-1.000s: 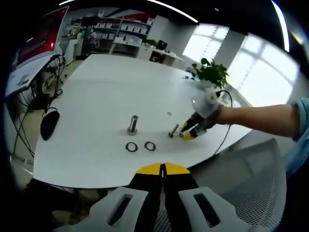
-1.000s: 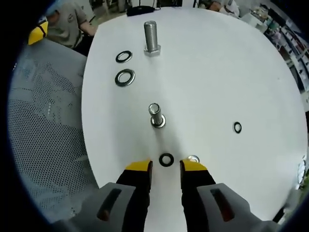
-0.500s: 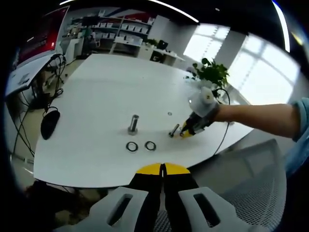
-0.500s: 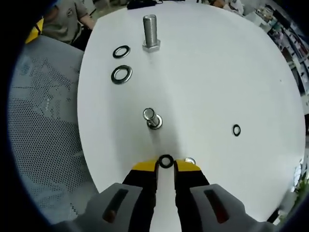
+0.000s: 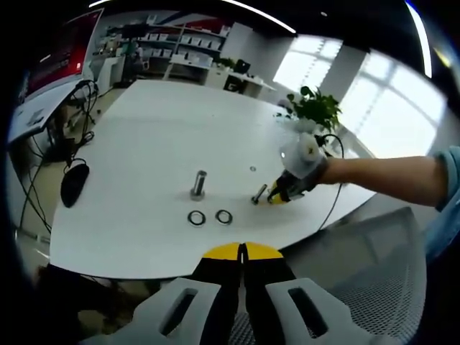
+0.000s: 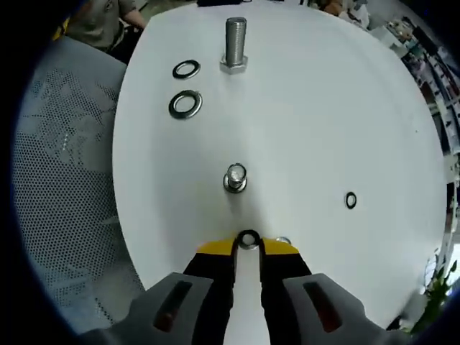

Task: Place the washer onto the threaded stud by aligning its center hole with the stud, sliding it down to the base, and recovering from edge contact or off-axis alignment until the washer reaches the visible bottom stop.

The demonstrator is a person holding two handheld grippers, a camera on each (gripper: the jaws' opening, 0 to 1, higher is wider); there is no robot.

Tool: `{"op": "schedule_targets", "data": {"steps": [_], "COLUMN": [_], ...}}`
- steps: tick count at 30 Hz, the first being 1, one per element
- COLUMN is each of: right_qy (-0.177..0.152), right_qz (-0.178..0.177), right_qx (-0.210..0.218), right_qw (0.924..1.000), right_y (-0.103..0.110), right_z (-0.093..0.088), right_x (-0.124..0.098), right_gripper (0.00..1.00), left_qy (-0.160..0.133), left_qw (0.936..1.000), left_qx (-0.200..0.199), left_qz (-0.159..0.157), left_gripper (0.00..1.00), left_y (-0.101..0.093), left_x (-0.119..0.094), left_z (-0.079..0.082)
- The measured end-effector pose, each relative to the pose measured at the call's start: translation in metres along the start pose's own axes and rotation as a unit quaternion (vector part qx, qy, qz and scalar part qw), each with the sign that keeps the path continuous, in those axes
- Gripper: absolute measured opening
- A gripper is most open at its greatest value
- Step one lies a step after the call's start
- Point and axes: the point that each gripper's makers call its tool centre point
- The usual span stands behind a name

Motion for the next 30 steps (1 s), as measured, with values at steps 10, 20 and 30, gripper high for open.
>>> {"op": "schedule_targets", "data": {"steps": [10, 20, 30], "right_qy": [0.006, -0.031, -0.062], "right_qz": [-0.019, 0.008, 0.01], "right_qx": [-0.007, 0.017, 0.001], "right_qw": [0.9998, 0.9994, 0.998], "right_y": [-0.003, -0.006, -0.007], "right_z": [0.0, 0.001, 0.02], "right_x": [-0.002, -0.02, -0.046], "right_gripper": [0.14, 0.13, 0.13], "left_qy": [0.003, -0.001, -0.001], "left_qw": [1.0, 1.0, 1.0], "left_qx": [0.002, 0.002, 0.002], "left_qz": [-0.001, -0.001, -0.002], "left_gripper": [0.0, 0.0, 0.0], "left_y": [0.0, -0.001, -0.001], "left_x": [0.0, 0.0, 0.0], "left_z": [-0.001, 0.0, 0.0]}}
Point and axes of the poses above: the point that each gripper's makers call its tool centre point, and the gripper's own axes: x roughly forward along the fingers, y roughly to its left, z roughly out of its top, and after that the axes turned 12 degrees about x, right-handed
